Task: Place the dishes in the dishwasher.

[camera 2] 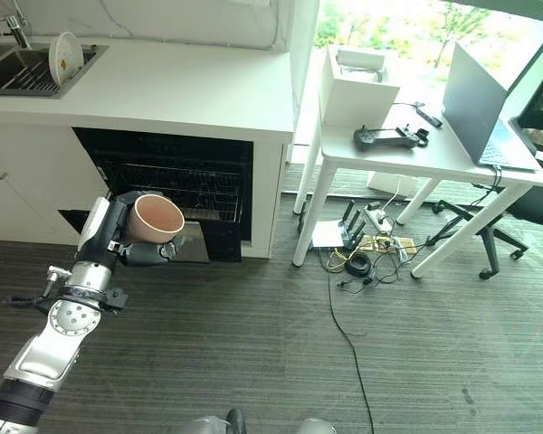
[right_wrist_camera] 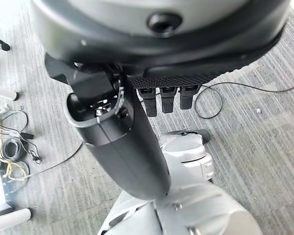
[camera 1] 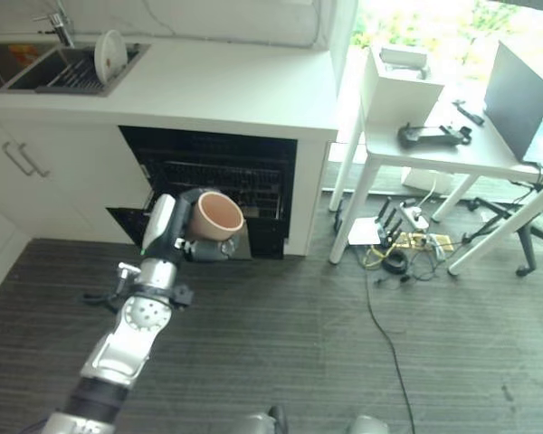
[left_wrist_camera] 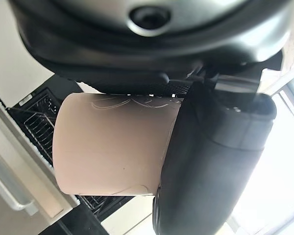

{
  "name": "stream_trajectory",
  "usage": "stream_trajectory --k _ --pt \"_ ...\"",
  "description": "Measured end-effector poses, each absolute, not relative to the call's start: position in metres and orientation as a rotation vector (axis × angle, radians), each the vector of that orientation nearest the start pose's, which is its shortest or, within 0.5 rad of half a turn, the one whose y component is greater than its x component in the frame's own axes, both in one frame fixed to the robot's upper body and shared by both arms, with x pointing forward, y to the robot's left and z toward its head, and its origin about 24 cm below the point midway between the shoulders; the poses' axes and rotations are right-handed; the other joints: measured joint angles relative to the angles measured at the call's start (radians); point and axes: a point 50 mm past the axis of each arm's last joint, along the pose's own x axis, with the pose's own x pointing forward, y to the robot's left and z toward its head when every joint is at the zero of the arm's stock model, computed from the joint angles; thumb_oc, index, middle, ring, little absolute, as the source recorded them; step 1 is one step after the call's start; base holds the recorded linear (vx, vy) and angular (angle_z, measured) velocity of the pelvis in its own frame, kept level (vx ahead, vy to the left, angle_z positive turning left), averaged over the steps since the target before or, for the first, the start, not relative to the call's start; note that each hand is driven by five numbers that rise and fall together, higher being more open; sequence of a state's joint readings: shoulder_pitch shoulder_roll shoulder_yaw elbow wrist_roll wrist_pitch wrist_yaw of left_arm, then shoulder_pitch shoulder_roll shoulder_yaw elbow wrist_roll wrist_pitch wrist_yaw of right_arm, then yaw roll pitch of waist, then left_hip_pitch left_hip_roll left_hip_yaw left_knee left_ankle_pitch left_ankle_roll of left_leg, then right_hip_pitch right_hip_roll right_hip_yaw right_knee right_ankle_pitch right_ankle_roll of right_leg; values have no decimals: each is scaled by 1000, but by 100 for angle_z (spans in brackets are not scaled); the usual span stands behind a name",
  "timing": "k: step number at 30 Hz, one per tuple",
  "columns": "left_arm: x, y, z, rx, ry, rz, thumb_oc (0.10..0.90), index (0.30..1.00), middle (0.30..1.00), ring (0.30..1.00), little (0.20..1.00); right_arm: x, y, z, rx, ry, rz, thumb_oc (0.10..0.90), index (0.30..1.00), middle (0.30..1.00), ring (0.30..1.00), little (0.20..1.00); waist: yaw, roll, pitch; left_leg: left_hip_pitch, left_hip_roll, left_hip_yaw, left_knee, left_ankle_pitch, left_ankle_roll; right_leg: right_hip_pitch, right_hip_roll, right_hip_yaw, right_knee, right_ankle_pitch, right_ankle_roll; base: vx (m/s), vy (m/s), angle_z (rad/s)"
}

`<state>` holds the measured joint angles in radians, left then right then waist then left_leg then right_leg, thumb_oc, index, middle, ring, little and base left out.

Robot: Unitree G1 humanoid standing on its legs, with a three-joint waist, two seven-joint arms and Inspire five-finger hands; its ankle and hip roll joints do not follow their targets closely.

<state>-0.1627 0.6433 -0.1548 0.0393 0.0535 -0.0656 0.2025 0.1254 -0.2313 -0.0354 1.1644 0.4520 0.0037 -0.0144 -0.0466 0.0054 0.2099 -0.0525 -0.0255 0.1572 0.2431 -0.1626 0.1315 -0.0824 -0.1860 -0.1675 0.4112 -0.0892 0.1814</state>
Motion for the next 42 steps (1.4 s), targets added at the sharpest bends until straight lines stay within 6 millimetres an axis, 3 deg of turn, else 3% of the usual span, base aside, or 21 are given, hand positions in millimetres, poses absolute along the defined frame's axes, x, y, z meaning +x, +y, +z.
stream_trajectory --k 2,4,6,7,11,12,14,15,16,18,20,21,22,23,25,27,31,32,34,37,42 --pt "281 226 107 687 -216 15 400 300 300 300 300 45 -242 -165 217 1226 -478 800 900 900 900 900 2 -21 -9 16 -36 -20 -37 13 -25 -52 41 8 9 -37 -15 234 -146 41" --pt "283 222 109 676 -231 9 400 300 300 300 300 46 -243 -164 222 1215 -466 800 900 900 900 900 -18 -34 -12 -3 -81 -56 -41 14 -30 -149 74 108 37 -78 -38 289 -217 54" --pt "284 220 110 673 -231 -4 400 300 300 300 300 38 -241 -167 232 1249 -465 800 900 900 900 900 -45 -25 -8 -2 -113 -122 -15 -2 -17 -262 128 258 39 -61 -19 379 -275 107" --pt "285 219 110 681 -232 -14 400 300 300 300 300 36 -238 -168 240 1258 -461 800 900 900 900 900 -57 -29 -7 4 -119 -144 1 -12 -16 -279 132 267 9 -33 -21 307 -253 112" --pt "283 220 109 687 -220 -27 400 300 300 300 300 27 -233 -169 253 1281 -456 800 900 900 900 900 -40 -49 -14 43 -119 -177 52 -70 -19 -247 122 201 -72 60 -57 148 -175 44" --pt "283 220 107 681 -216 -22 400 300 300 300 300 35 -236 -168 247 1260 -452 800 900 900 900 900 -34 -45 -13 41 -108 -186 88 -101 -36 -233 134 185 -92 139 -99 308 -327 25" --pt "283 208 95 638 -183 -43 400 300 300 300 300 50 -237 -166 214 1229 -416 800 900 900 900 900 -34 -32 -12 87 -65 -215 23 -95 -85 -183 151 124 -69 83 -126 278 -296 34" --pt "280 197 85 602 -161 -70 400 300 300 300 300 46 -234 -167 222 1241 -412 800 900 900 900 900 -35 -52 -16 111 -63 -196 20 -53 -134 -132 144 111 -104 54 -156 142 -195 62" --pt "273 194 81 618 -149 -111 400 300 300 300 300 46 -234 -167 224 1237 -406 800 900 900 900 900 -33 -68 -22 114 -58 -149 36 -20 -158 -119 137 102 -118 32 -149 117 -199 48" --pt "271 196 88 645 -175 -122 400 300 300 300 300 62 -243 -162 203 1189 -408 800 900 900 900 900 -3 -66 -18 74 -41 -110 117 -7 -168 -119 151 102 -101 7 -177 97 -132 9" --pt "274 203 95 632 -189 -87 400 300 300 300 300 73 -250 -159 183 1154 -410 800 900 900 900 900 7 -73 -5 -41 -22 -106 374 11 -156 -93 150 101 -91 0 -210 167 29 2" --pt "276 204 99 616 -203 -82 400 300 300 300 300 75 -252 -158 194 1139 -423 800 900 900 900 900 19 -75 4 -78 -10 -95 406 7 -157 -76 155 99 -95 -37 -237 163 151 12" --pt "278 204 104 607 -227 -75 400 300 300 300 300 77 -255 -158 208 1132 -439 800 900 900 900 900 19 -76 23 -99 8 -65 344 2 -152 -56 155 88 -106 -36 -232 161 194 25" --pt "278 205 106 604 -239 -72 400 300 300 300 300 76 -259 -157 202 1136 -455 800 900 900 900 900 17 -64 33 -109 14 -57 155 16 -158 -36 160 71 -116 -36 -217 158 198 23" --pt "278 203 106 595 -247 -75 400 300 300 300 300 75 -263 -156 195 1144 -464 800 900 900 900 900 21 -29 57 -156 24 -62 9 75 -166 -15 183 64 -121 -49 -215 134 176 4" --pt "275 204 102 596 -233 -80 400 300 300 300 300 74 -267 -155 202 1138 -481 800 900 900 900 900 17 5 86 -208 41 -81 4 108 -159 9 202 54 -124 -52 -219 153 199 -20" --pt "275 200 106 601 -251 -101 400 300 300 300 300 64 -268 -156 194 1155 -501 800 900 900 900 900 -9 13 79 -115 43 -110 27 116 -153 20 189 79 -97 -87 -179 116 130 -12" --pt "277 200 107 605 -253 -98 400 300 300 300 300 63 -264 -157 200 1159 -502 800 900 900 900 900 -20 4 82 -78 24 -112 -15 129 -111 18 170 83 -72 -95 -165 102 113 -15" --pt "277 202 109 615 -253 -92 400 300 300 300 300 56 -254 -161 220 1176 -500 800 900 900 900 900 -31 -6 72 -38 -4 -103 -43 119 -85 26 139 85 -41 -101 -146 81 95 -1" --pt "282 205 123 624 -300 -67 400 300 300 300 300 54 -236 -165 265 1183 -475 800 900 900 900 900 -31 -13 66 -27 -42 -96 -58 116 -81 22 97 90 -26 -111 -117 82 108 4" --pt "281 214 124 650 -287 -50 400 300 300 300 300 53 -235 -166 257 1186 -497 800 900 900 900 900 -24 -29 37 -38 -53 -53 -34 78 -49 41 73 75 -80 -112 -76 82 143 -17"
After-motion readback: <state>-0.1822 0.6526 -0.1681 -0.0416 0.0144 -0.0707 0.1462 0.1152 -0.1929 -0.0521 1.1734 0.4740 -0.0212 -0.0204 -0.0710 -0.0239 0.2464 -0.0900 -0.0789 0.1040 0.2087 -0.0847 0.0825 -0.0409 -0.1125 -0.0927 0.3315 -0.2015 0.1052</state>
